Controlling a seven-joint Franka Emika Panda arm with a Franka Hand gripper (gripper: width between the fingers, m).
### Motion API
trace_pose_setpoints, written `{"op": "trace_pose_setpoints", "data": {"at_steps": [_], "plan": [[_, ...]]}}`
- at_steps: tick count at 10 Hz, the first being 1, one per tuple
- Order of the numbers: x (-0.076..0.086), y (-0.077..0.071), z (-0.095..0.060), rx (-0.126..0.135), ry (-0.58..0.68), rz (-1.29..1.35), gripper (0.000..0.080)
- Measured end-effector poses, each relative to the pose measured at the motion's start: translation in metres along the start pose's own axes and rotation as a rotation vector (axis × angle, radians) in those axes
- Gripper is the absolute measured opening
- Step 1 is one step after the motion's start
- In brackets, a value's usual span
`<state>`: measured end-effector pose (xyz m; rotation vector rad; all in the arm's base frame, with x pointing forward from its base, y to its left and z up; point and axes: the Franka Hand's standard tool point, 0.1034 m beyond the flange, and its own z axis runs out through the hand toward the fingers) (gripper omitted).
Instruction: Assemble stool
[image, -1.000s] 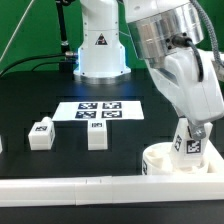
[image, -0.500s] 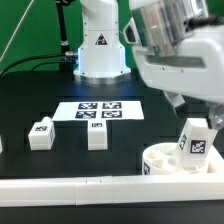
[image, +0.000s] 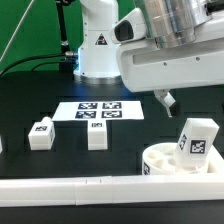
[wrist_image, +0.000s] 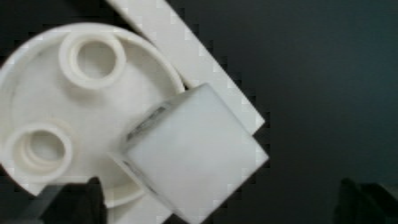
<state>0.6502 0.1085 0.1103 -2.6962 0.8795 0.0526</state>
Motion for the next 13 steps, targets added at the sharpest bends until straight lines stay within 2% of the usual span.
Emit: {"op": "trace_pose_setpoints", "data": {"at_steps": [1, 3, 4, 8, 9, 10, 13], "plan": [[-0.004, -0.001, 0.004, -0.018, 0.001, -0.129, 0.0648], [-0.006, 0.002, 0.008, -0.074, -0.009, -0.552, 0.0648], [-0.011, 0.002, 0.013, -0.086, -0.021, -0.676, 0.0648], [-0.01, 0.004, 0.014, -0.088, -0.033, -0.945, 0.0648], [-0.008, 0.005, 0.014, -0.107, -0.033, -1.105, 0.0648], [-0.004, 0.008, 0.015, -0.14, -0.023, -1.321, 0.0648], [-0.005, 0.013, 0.024, -0.206, -0.052, -1.708, 0.0648]]}}
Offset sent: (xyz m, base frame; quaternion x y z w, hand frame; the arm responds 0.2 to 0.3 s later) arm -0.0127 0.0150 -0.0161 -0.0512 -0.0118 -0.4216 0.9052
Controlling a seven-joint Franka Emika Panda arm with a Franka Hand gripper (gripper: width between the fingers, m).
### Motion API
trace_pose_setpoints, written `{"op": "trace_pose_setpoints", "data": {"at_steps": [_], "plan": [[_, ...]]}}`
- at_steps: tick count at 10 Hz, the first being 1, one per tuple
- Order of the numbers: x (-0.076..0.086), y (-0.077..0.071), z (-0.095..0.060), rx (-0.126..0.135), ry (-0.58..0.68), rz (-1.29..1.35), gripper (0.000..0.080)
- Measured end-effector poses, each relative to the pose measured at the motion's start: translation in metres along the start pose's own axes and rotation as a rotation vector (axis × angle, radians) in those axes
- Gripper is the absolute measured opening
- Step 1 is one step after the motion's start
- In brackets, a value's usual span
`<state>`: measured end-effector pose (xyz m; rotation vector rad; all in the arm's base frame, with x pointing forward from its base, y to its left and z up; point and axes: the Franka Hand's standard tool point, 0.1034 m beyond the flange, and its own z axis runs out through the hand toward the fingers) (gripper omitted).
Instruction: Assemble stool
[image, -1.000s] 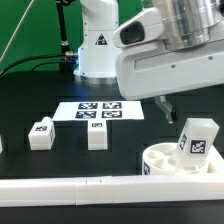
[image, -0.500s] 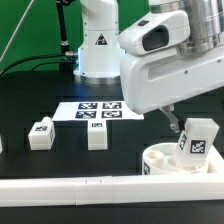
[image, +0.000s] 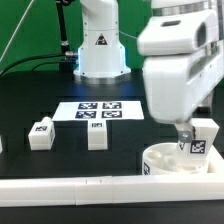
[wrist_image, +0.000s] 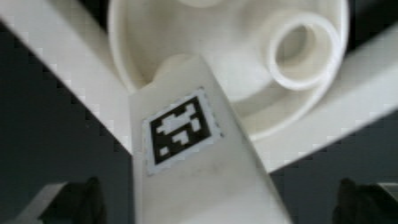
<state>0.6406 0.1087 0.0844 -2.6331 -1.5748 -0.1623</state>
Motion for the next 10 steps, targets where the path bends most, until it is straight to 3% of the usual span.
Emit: {"op": "trace_pose_setpoints", "data": {"at_steps": [4, 5, 8, 10], "plan": [[-0.006, 0.006, 0.0, -0.014, -0.004, -0.154, 0.0648], [-0.002, 0.01, 0.0, -0.055, -0.008, -0.234, 0.0648], [0.003, 0.008, 0.006, -0.076, -0.034, -0.317, 0.0648], [0.002, 0.008, 0.007, -0.076, -0.033, -0.276, 0.0367]]}}
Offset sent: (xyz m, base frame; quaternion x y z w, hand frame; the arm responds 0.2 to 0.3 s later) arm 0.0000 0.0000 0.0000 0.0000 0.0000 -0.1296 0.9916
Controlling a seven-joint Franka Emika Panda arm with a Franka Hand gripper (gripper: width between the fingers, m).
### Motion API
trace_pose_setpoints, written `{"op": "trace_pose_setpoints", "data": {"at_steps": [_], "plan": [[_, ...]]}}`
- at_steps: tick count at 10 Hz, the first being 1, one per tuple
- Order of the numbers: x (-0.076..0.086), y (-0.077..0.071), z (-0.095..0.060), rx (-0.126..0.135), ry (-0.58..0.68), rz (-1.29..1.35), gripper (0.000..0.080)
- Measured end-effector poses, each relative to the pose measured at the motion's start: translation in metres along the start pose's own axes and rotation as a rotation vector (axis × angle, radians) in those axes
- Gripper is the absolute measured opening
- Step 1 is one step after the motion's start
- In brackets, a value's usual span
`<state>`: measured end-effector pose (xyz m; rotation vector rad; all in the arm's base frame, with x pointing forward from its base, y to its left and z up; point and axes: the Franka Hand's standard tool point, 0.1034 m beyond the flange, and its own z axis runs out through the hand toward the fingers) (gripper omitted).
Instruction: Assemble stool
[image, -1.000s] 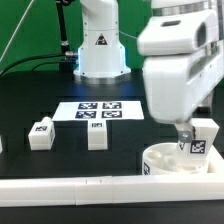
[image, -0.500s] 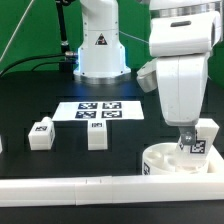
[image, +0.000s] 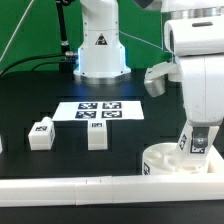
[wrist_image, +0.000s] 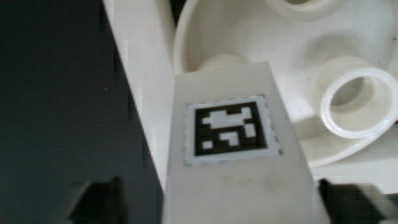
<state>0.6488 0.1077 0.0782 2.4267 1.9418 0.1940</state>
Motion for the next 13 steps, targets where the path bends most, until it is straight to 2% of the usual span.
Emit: {"op": "trace_pose_setpoints", "data": {"at_steps": [4, 6, 9, 10, 11, 13], "plan": [[-0.001, -0.001, 0.0, 0.006, -0.002, 0.252, 0.0337], [-0.013, 0.009, -0.002, 0.024, 0.003, 0.522, 0.0337], [-0.007, 0.006, -0.001, 0.047, 0.004, 0.97, 0.0337], [-0.006, 0.007, -0.002, 0.056, 0.014, 1.07, 0.0337], [-0.006, 0.008, -0.001, 0.05, 0.026, 1.111, 0.0338], [-0.004, 0.007, -0.001, 0.057, 0.026, 1.24, 0.0338]]}}
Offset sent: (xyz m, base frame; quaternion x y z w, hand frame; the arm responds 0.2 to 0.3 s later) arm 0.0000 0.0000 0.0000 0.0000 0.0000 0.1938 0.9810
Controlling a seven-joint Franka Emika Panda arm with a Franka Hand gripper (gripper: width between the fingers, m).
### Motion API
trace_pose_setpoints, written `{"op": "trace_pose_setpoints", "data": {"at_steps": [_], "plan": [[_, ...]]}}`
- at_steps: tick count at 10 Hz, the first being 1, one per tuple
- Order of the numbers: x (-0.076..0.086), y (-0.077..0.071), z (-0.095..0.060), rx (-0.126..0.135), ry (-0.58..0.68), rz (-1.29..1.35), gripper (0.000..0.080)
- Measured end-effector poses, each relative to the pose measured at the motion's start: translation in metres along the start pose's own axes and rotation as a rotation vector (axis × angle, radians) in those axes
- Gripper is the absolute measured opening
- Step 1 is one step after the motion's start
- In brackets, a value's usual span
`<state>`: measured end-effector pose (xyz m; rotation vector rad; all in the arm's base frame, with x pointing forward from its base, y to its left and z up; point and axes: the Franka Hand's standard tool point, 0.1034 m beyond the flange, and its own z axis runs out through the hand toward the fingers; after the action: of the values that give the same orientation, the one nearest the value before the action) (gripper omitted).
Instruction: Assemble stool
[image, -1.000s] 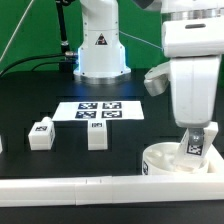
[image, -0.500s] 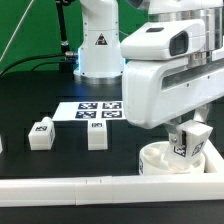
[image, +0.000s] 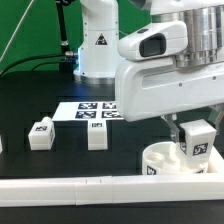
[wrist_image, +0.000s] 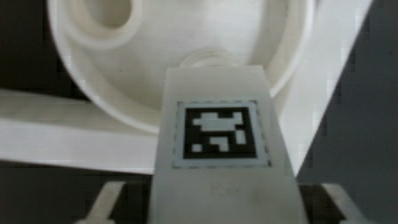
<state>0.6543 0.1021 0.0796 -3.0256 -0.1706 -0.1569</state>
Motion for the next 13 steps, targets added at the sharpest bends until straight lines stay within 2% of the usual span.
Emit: {"op": "trace_pose_setpoints", "data": {"at_steps": [2, 4, 6, 8, 11, 13], "plan": [[-0.001, -0.001, 0.0, 0.005, -0.001, 0.136, 0.0338], [-0.006, -0.001, 0.001, 0.002, 0.019, 0.464, 0.0338], [-0.011, 0.003, 0.002, 0.032, 0.009, 0.77, 0.0338], [-0.013, 0.008, 0.003, 0.081, -0.014, 1.004, 0.0338], [-0.019, -0.005, 0.007, 0.073, -0.037, 1.254, 0.0338], [-0.019, -0.006, 0.007, 0.094, -0.056, 1.416, 0.0338]]}}
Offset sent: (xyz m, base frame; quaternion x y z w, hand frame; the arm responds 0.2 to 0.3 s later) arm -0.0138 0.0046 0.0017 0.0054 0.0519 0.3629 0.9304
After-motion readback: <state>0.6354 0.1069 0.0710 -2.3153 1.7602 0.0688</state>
